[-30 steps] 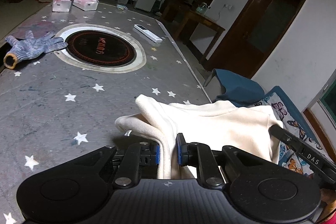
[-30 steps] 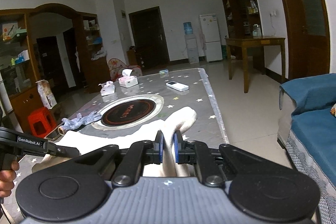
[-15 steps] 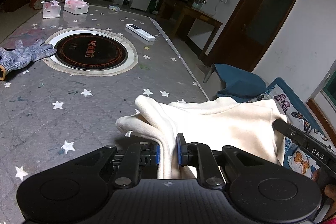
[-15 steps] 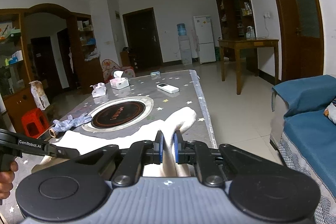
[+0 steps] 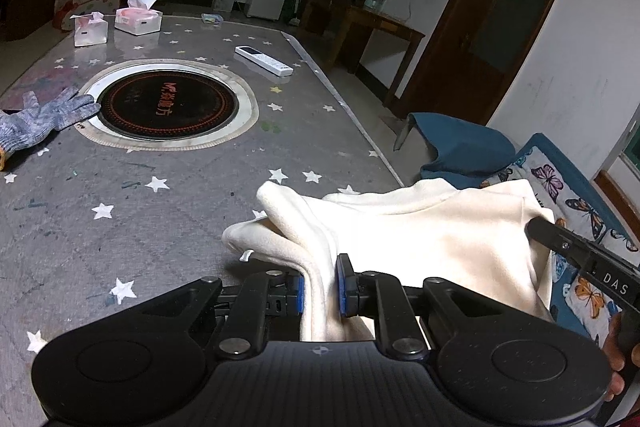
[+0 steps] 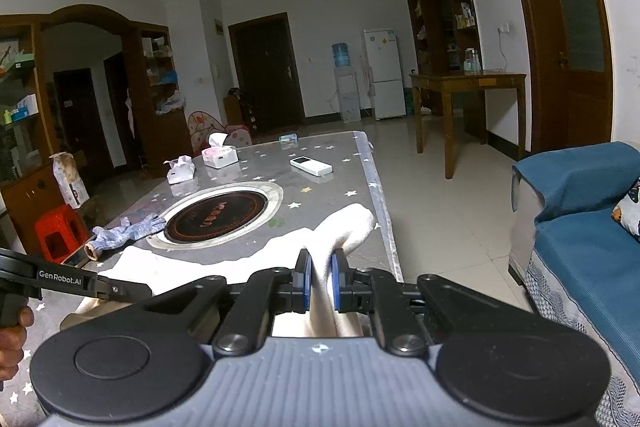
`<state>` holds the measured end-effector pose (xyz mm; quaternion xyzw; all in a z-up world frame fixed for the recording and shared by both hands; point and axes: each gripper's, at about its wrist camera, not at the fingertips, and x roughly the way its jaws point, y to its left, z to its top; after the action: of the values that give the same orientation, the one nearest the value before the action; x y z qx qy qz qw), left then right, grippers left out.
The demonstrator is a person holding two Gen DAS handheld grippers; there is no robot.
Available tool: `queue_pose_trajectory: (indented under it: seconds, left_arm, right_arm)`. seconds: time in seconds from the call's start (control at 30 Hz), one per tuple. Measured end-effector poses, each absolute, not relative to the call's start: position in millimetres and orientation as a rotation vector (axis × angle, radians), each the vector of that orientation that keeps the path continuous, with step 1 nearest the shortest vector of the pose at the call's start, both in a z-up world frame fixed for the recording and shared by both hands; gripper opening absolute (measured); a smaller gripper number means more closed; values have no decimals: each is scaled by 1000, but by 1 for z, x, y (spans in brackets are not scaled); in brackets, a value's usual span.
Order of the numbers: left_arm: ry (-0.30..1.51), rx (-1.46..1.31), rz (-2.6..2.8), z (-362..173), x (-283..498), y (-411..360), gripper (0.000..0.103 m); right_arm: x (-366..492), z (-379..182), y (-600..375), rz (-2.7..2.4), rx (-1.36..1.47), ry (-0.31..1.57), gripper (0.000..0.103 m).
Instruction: Fold clothes
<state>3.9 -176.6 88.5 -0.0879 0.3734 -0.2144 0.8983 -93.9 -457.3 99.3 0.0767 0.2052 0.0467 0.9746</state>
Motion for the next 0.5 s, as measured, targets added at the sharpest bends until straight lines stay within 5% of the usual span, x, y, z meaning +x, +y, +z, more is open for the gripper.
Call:
queue_pose_trajectory:
  seconds: [0.5]
  left_arm:
    - [780, -147, -431, 83, 8, -185, 16]
  right_arm:
    - [-85, 94, -459, 89, 158, 430, 9]
